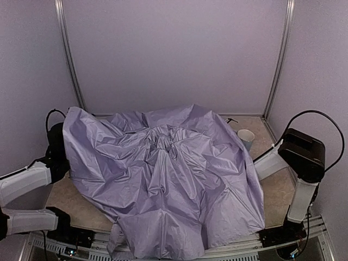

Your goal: Put away the umbrella

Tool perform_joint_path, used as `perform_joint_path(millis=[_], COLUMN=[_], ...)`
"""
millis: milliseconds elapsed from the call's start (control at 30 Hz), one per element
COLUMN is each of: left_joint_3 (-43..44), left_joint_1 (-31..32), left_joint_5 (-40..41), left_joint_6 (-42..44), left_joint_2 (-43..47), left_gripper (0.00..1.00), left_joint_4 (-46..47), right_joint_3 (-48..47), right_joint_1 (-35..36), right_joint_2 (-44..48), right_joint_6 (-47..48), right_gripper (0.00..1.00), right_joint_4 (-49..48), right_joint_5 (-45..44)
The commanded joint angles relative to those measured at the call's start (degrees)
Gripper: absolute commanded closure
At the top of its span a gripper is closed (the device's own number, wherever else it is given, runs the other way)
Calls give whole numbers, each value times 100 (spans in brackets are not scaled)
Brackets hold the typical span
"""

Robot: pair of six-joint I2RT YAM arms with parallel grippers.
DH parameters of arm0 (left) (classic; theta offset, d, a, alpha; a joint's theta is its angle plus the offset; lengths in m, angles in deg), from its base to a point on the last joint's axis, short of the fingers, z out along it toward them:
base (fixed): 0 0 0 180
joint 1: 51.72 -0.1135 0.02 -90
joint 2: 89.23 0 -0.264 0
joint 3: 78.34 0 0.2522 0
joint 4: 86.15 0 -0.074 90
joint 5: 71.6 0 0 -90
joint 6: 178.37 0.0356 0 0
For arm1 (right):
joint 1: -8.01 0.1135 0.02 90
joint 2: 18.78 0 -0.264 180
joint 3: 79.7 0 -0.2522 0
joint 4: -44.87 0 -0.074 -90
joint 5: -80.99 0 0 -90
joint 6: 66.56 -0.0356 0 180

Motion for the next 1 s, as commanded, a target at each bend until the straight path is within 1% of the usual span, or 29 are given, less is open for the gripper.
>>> perform_joint_path(millis=[0, 133, 233, 333, 400, 500, 633, 700, 767, 867, 967], left_joint_3=[102, 124, 189, 313, 378, 443, 669, 799, 912, 1052, 1231], left_joint_1=[1, 96, 320, 725, 1015, 1388, 1977, 2223, 2385, 2448, 2459], left_joint_5=[-160, -253, -274, -195, -188, -378, -674, -985, -1583, -2330, -2797], left_joint_6=[133, 212, 368, 636, 770, 868, 1103, 1193, 1183, 988, 791], left_joint_2=[-111, -174, -168, -133, -38, 178, 402, 519, 638, 749, 792], left_gripper=[23, 23, 23, 24, 23, 23, 23, 23, 22, 19, 17], left_joint_4=[44, 130, 195, 178, 190, 304, 283, 279, 324, 403, 406], right_joint_3=[256, 307, 36, -349, -472, -583, -931, -1009, -988, -967, -1002], right_joint_1=[61, 64, 62, 57, 60, 55, -6, -70, -137, -194, -227], right_joint_2=[-606, -529, -270, 110, 386, 844, 1366, 1583, 1772, 2006, 2211], right_joint_6=[-169, 51, 334, 595, 753, 1051, 1319, 1340, 1351, 1423, 1465], right_gripper=[100, 100, 100, 100, 100, 100, 100, 100, 100, 100, 100], right_joint_4=[-399, -214, 304, 829, 963, 1167, 1891, 2119, 2219, 2377, 2643], right_joint_5=[-295, -427, -501, -466, -504, -570, -678, -641, -566, -521, -472])
